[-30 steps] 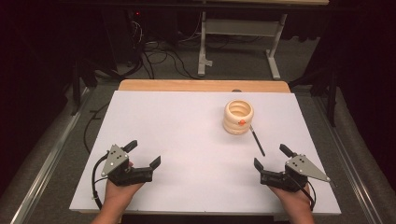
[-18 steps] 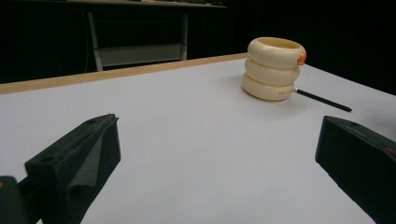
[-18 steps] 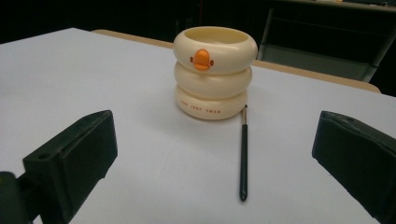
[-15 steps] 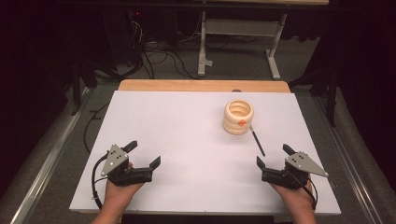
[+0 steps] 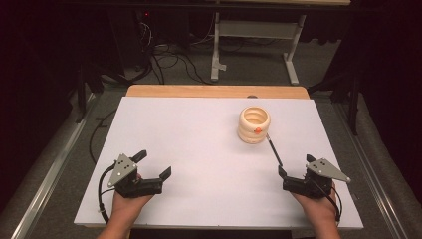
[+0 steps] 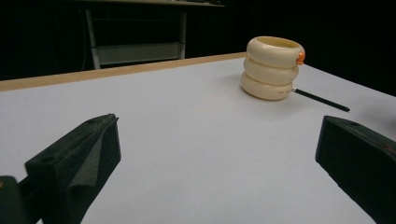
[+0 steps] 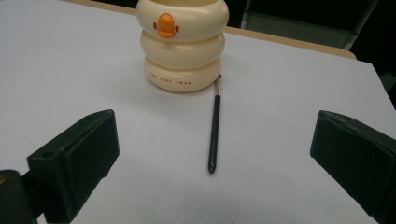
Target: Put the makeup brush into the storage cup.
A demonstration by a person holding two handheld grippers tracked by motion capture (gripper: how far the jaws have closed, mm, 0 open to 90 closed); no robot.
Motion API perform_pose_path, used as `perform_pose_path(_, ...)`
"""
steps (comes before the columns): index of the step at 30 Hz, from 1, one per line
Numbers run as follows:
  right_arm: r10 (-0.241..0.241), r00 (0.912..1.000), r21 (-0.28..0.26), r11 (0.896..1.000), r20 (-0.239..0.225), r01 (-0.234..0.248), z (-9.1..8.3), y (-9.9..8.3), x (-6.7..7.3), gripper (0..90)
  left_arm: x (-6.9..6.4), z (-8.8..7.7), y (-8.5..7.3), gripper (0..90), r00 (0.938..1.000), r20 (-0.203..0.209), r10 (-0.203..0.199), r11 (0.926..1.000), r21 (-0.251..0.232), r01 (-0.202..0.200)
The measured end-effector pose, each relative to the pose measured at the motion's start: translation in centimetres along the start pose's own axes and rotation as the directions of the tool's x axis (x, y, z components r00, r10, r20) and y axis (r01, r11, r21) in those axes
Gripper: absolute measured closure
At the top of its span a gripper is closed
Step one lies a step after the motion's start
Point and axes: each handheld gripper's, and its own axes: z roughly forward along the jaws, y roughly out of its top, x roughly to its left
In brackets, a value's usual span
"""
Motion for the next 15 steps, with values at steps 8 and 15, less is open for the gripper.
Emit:
perform_pose_path(8, 0.001, 0.9998, 0.065, 0.998, 0.021, -0.003, 0.36, -0.2, -0.59, 2.6, 0.07, -0.01, 0.01, 0.8, 1.0, 0.004, -0.009, 1.0, 0.0, 0.009)
perform_pose_path(15, 0.0, 0.9995, 0.113, 0.994, 0.033, -0.003, 0.68, -0.36, -0.72, 2.7, 0.03, 0.05, 0.0, 0.8, 1.0, 0.007, -0.005, 1.0, 0.004, 0.005)
